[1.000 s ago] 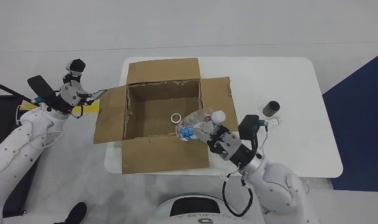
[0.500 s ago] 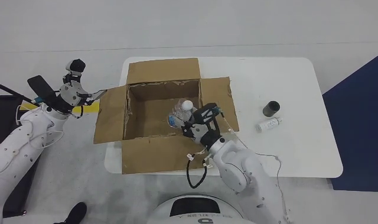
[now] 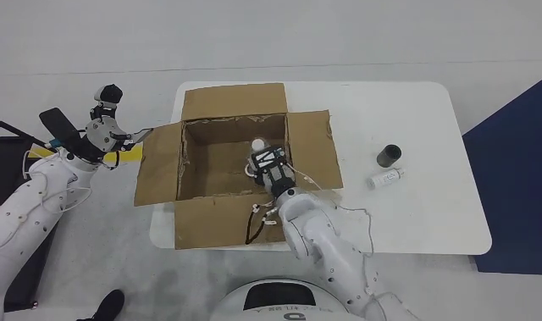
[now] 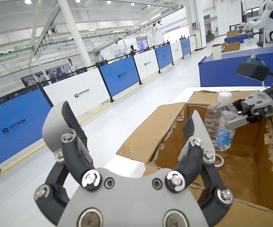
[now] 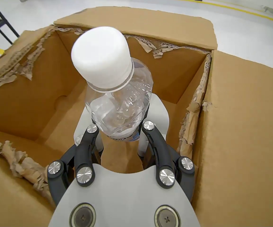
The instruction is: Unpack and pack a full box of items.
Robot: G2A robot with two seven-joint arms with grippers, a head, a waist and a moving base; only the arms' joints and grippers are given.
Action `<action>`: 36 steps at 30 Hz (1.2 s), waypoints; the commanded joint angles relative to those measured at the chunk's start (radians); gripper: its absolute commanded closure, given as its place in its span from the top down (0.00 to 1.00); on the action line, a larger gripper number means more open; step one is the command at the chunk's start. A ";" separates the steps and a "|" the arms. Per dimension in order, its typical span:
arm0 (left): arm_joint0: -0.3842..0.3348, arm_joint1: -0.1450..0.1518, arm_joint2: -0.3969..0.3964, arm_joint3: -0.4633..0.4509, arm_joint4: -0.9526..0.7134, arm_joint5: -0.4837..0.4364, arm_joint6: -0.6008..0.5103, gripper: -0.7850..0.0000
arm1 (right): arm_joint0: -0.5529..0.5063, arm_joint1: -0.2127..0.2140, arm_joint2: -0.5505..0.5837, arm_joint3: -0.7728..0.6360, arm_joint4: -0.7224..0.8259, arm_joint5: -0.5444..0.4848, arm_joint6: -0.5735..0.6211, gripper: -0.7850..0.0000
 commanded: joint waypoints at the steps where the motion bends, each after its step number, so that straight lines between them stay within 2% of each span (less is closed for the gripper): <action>1: 0.000 0.000 0.000 0.000 0.000 0.000 0.000 1.00 | 0.013 -0.003 -0.021 0.031 -0.070 0.030 0.029 0.00; 2: 0.000 0.000 0.000 0.000 0.000 0.000 0.000 1.00 | 0.020 -0.006 -0.031 0.044 -0.094 0.043 0.046 0.00; 3: 0.000 0.000 0.000 0.000 0.000 0.000 0.000 1.00 | 0.029 -0.009 -0.041 0.060 -0.121 0.056 0.063 0.09; 4: 0.000 0.000 0.000 0.000 0.000 0.000 0.000 1.00 | 0.035 -0.013 -0.051 0.070 -0.132 0.066 0.077 0.31; 5: 0.000 0.000 0.000 0.000 0.000 0.000 0.000 1.00 | 0.042 -0.016 -0.060 0.077 -0.135 0.071 0.088 0.40; 10: 0.000 0.000 0.000 0.000 0.000 0.000 0.000 1.00 | 0.055 -0.028 -0.084 0.092 -0.136 0.075 0.105 0.47; 13: 0.000 0.000 0.000 0.000 0.000 0.000 0.000 1.00 | 0.040 -0.029 -0.084 0.060 -0.101 0.043 0.094 0.50; 14: 0.000 0.000 0.000 0.000 0.000 0.000 0.000 1.00 | 0.032 -0.028 -0.079 0.043 -0.082 0.029 0.087 0.69; 16: 0.000 0.000 0.000 0.000 0.000 0.000 0.000 1.00 | 0.013 -0.025 -0.063 0.009 -0.049 0.005 0.073 0.98; 22: 0.000 0.000 0.000 0.000 0.000 0.000 0.000 1.00 | -0.072 -0.008 -0.006 -0.140 0.027 -0.072 0.010 1.00; 27: 0.000 0.000 0.000 0.000 0.000 0.000 0.000 1.00 | -0.197 0.017 0.089 -0.331 0.101 -0.137 -0.090 1.00; 32: 0.000 0.000 0.000 0.000 0.000 0.000 0.000 1.00 | -0.366 0.047 0.285 -0.521 0.266 -0.232 -0.178 1.00; 36: 0.000 0.000 0.000 0.000 0.000 0.000 0.000 1.00 | -0.491 0.060 0.460 -0.583 0.418 -0.259 -0.285 1.00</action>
